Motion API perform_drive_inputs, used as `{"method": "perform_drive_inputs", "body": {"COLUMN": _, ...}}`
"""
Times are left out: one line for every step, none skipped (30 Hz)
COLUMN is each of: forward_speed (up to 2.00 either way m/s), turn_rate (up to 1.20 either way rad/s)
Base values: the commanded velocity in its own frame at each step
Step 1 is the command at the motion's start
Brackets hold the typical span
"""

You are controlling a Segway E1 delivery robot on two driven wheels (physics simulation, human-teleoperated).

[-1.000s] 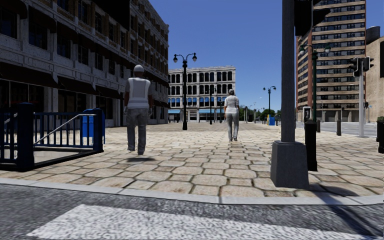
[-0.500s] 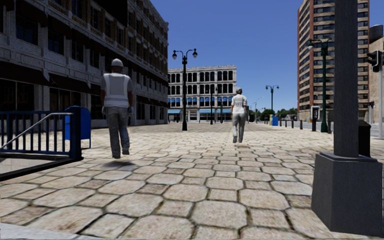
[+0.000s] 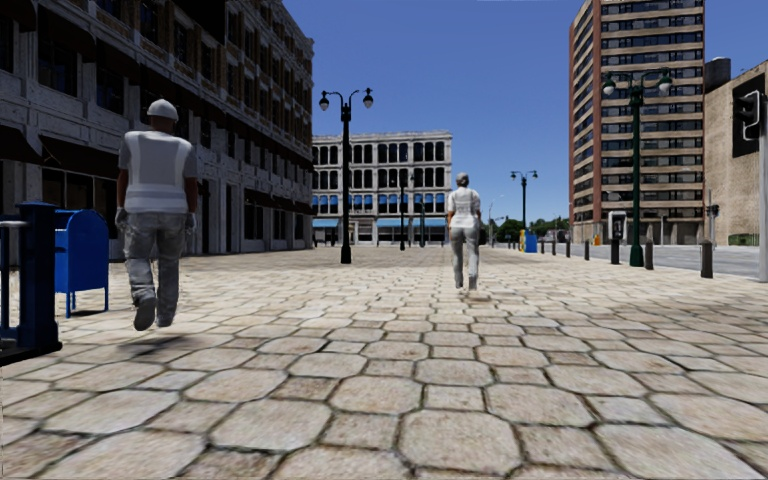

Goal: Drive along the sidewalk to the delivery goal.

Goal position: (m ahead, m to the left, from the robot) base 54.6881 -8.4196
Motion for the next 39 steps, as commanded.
{"method": "perform_drive_inputs", "body": {"forward_speed": 1.76, "turn_rate": 0.00}}
{"method": "perform_drive_inputs", "body": {"forward_speed": 1.76, "turn_rate": 0.00}}
{"method": "perform_drive_inputs", "body": {"forward_speed": 1.76, "turn_rate": 0.00}}
{"method": "perform_drive_inputs", "body": {"forward_speed": 1.76, "turn_rate": 0.00}}
{"method": "perform_drive_inputs", "body": {"forward_speed": 1.76, "turn_rate": 0.00}}
{"method": "perform_drive_inputs", "body": {"forward_speed": 1.76, "turn_rate": 0.00}}
{"method": "perform_drive_inputs", "body": {"forward_speed": 1.76, "turn_rate": 0.00}}
{"method": "perform_drive_inputs", "body": {"forward_speed": 1.76, "turn_rate": 0.00}}
{"method": "perform_drive_inputs", "body": {"forward_speed": 1.76, "turn_rate": 0.00}}
{"method": "perform_drive_inputs", "body": {"forward_speed": 1.76, "turn_rate": 0.00}}
{"method": "perform_drive_inputs", "body": {"forward_speed": 1.76, "turn_rate": 0.00}}
{"method": "perform_drive_inputs", "body": {"forward_speed": 1.76, "turn_rate": -0.15}}
{"method": "perform_drive_inputs", "body": {"forward_speed": 1.76, "turn_rate": -0.34}}
{"method": "perform_drive_inputs", "body": {"forward_speed": 1.76, "turn_rate": -0.46}}
{"method": "perform_drive_inputs", "body": {"forward_speed": 1.76, "turn_rate": -0.51}}
{"method": "perform_drive_inputs", "body": {"forward_speed": 1.76, "turn_rate": -0.51}}
{"method": "perform_drive_inputs", "body": {"forward_speed": 1.76, "turn_rate": -0.52}}
{"method": "perform_drive_inputs", "body": {"forward_speed": 1.76, "turn_rate": -0.53}}
{"method": "perform_drive_inputs", "body": {"forward_speed": 1.76, "turn_rate": -0.53}}
{"method": "perform_drive_inputs", "body": {"forward_speed": 1.76, "turn_rate": -0.53}}
{"method": "perform_drive_inputs", "body": {"forward_speed": 1.76, "turn_rate": -0.53}}
{"method": "perform_drive_inputs", "body": {"forward_speed": 1.76, "turn_rate": -0.53}}
{"method": "perform_drive_inputs", "body": {"forward_speed": 1.76, "turn_rate": -0.53}}
{"method": "perform_drive_inputs", "body": {"forward_speed": 1.76, "turn_rate": -0.53}}
{"method": "perform_drive_inputs", "body": {"forward_speed": 1.76, "turn_rate": -0.10}}
{"method": "perform_drive_inputs", "body": {"forward_speed": 1.76, "turn_rate": 0.00}}
{"method": "perform_drive_inputs", "body": {"forward_speed": 1.76, "turn_rate": 0.00}}
{"method": "perform_drive_inputs", "body": {"forward_speed": 1.76, "turn_rate": 0.00}}
{"method": "perform_drive_inputs", "body": {"forward_speed": 1.76, "turn_rate": 0.00}}
{"method": "perform_drive_inputs", "body": {"forward_speed": 1.76, "turn_rate": 0.00}}
{"method": "perform_drive_inputs", "body": {"forward_speed": 1.76, "turn_rate": 0.00}}
{"method": "perform_drive_inputs", "body": {"forward_speed": 1.76, "turn_rate": 0.00}}
{"method": "perform_drive_inputs", "body": {"forward_speed": 1.76, "turn_rate": 0.00}}
{"method": "perform_drive_inputs", "body": {"forward_speed": 1.76, "turn_rate": 0.00}}
{"method": "perform_drive_inputs", "body": {"forward_speed": 1.76, "turn_rate": 0.00}}
{"method": "perform_drive_inputs", "body": {"forward_speed": 1.76, "turn_rate": 0.00}}
{"method": "perform_drive_inputs", "body": {"forward_speed": 1.76, "turn_rate": 0.00}}
{"method": "perform_drive_inputs", "body": {"forward_speed": 1.76, "turn_rate": 0.00}}
{"method": "perform_drive_inputs", "body": {"forward_speed": 1.76, "turn_rate": 0.00}}
